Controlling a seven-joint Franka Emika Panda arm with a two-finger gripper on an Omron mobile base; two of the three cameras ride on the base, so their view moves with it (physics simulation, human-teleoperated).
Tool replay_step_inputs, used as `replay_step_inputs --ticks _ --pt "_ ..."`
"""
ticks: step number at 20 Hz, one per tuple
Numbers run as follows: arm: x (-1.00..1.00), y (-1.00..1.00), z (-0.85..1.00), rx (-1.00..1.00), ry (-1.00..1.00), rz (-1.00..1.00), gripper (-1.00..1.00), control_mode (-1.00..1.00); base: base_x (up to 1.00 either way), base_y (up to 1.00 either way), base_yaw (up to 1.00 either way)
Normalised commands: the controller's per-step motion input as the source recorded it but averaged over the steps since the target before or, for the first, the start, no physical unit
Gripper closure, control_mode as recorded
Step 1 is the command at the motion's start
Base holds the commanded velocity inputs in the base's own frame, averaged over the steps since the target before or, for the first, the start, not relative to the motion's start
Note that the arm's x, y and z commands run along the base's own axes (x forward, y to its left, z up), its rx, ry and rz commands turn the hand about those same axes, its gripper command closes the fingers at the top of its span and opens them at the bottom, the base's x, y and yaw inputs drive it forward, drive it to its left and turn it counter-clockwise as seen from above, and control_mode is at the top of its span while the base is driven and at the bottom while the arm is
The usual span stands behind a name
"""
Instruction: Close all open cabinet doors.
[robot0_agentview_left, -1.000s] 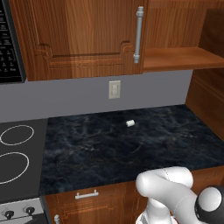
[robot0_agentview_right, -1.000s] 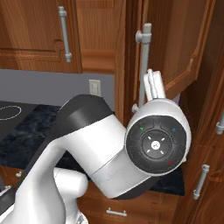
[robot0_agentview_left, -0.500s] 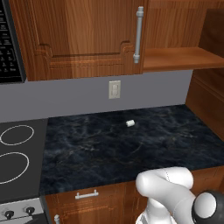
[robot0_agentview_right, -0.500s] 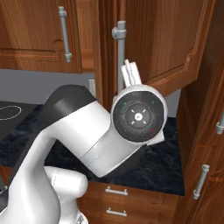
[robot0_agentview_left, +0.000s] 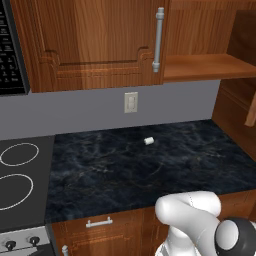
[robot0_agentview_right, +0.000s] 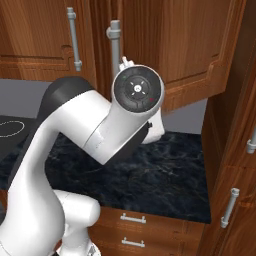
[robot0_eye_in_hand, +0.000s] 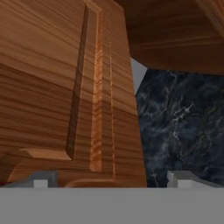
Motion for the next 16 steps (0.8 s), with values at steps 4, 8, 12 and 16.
replay_step_inputs --ticks 4,8,12,16 --pt "0.41 0.41 -0.07 0.0 0.06 0.07 -1.0 -1.0 0.0 0.0 0.0" --pt "0.39 0.34 -0.17 0.01 0.0 0.07 -1.0 -1.0 0.0 0.0 0.0" --pt "0.44 0.33 -0.19 0.03 0.0 0.05 -1.0 -1.0 0.0 0.0 0.0" --pt "0.47 0.38 -0.22 0.01 0.0 0.0 -1.0 -1.0 0.0 0.0 0.0"
